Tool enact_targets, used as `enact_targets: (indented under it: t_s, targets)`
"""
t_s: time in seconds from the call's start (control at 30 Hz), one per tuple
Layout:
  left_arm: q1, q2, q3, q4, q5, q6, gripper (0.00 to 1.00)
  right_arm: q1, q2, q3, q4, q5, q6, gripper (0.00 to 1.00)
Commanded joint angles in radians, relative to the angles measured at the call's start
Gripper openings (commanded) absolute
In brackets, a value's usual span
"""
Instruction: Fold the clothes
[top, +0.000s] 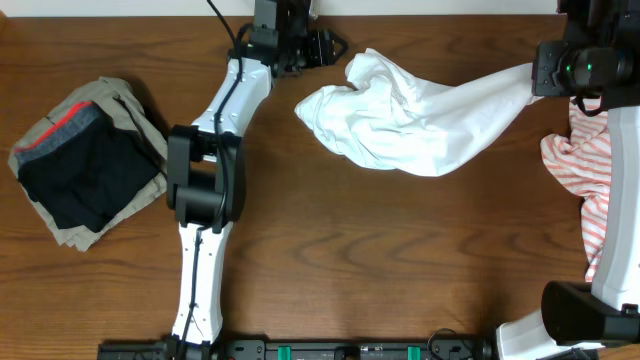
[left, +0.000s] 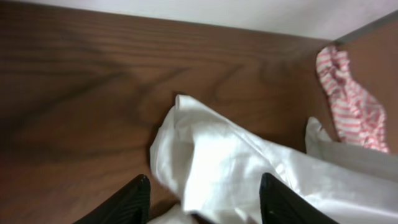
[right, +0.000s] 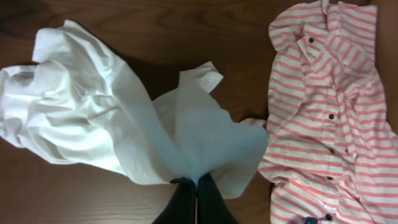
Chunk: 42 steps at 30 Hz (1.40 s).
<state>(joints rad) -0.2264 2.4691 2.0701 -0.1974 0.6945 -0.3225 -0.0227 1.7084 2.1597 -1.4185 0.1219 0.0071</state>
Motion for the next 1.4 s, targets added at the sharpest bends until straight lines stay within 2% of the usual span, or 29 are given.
enact_targets:
  t_s: [0.0, 0.47, 1.37]
  targets:
    - [-0.008, 0.012, 0.01, 0.049, 0.065, -0.077, 0.59, -0.002, 0.005, 0.003, -0.003, -0.022, 0.005, 0.01]
    - [-0.055, 0.09, 0.01, 0.16, -0.006, -0.08, 0.6, 0.021, 0.005, 0.003, -0.031, -0.025, 0.023, 0.01]
    - [-0.12, 0.151, 0.011, 0.203, -0.028, -0.084, 0.59, 0.032, 0.005, 0.003, -0.04, -0.025, 0.023, 0.01]
